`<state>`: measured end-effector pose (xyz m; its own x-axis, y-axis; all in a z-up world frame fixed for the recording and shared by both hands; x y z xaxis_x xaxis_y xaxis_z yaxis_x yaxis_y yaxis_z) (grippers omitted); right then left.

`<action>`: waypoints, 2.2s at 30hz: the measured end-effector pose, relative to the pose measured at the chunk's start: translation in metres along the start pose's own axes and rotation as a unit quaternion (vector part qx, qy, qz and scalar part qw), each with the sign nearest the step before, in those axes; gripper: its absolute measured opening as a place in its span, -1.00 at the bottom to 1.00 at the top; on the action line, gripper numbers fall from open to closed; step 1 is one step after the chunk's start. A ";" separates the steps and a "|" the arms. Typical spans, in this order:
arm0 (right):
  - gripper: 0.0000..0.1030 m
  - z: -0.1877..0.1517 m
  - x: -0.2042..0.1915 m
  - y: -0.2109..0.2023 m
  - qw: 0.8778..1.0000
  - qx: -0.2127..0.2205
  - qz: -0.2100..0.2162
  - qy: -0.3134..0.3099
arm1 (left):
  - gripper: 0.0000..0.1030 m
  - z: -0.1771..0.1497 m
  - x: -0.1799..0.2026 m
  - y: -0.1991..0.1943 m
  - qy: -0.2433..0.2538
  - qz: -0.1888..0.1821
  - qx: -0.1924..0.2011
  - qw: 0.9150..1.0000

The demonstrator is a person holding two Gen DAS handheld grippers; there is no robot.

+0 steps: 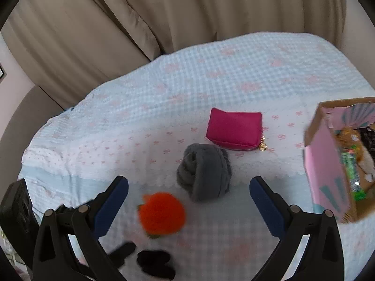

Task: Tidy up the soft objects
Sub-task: 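Release both items in the box and return both tools to the pile, then grasp the orange pompom with left tool while right tool grasps the grey fuzzy cloth, then carry the orange pompom and grey cloth over the cardboard box with both tools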

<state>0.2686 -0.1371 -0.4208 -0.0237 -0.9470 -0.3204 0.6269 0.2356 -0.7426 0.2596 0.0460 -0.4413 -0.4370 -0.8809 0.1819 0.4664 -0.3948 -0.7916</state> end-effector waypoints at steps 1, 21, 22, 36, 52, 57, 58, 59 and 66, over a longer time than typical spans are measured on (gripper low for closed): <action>1.00 0.000 0.003 0.011 1.000 -0.005 0.002 0.000 | 0.99 -0.001 -0.001 0.005 -0.002 -0.001 -0.001 1.000; 0.43 -0.008 0.019 0.119 0.996 -0.090 0.013 -0.019 | -0.10 -0.008 0.001 0.085 0.022 0.009 -0.041 0.999; 0.35 -0.007 0.019 0.120 0.996 -0.091 0.015 -0.017 | -0.15 -0.008 0.000 0.085 0.023 0.008 -0.042 0.999; 0.07 0.003 0.014 0.098 0.997 -0.078 0.014 0.000 | -0.28 0.005 -0.003 0.061 0.010 0.007 -0.038 0.999; 0.07 0.068 -0.013 -0.067 1.000 0.017 0.007 0.000 | -0.28 0.086 0.044 -0.079 0.021 0.013 0.055 0.998; 0.07 0.082 -0.013 -0.130 0.998 0.056 0.004 0.006 | -0.28 0.116 0.071 -0.124 0.029 0.007 0.082 0.996; 0.07 0.084 -0.011 -0.142 0.998 0.063 0.004 0.009 | -0.28 0.119 0.078 -0.132 0.031 0.005 0.084 0.996; 0.07 0.086 -0.008 -0.156 0.997 0.070 0.004 0.011 | -0.28 0.124 0.086 -0.140 0.033 0.005 0.093 0.995; 0.07 0.093 0.035 -0.230 0.995 0.097 -0.002 0.006 | -0.28 0.148 0.156 -0.176 0.029 0.012 0.114 0.993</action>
<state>0.1960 -0.2445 -0.2068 -0.0359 -0.9450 -0.3250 0.7656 0.1831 -0.6167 0.2236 -0.0603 -0.1876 -0.4651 -0.8764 0.1251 0.6361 -0.4291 -0.6413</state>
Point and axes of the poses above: each gripper's, at about its wrist camera, not at the fingertips, and y roughly the way its jaws point, x to its right, z to its top, the point moved 4 cm from there along y, roughly the way its jaws point, and after that the axes turned 1 degree about x, right-handed, at the moved point
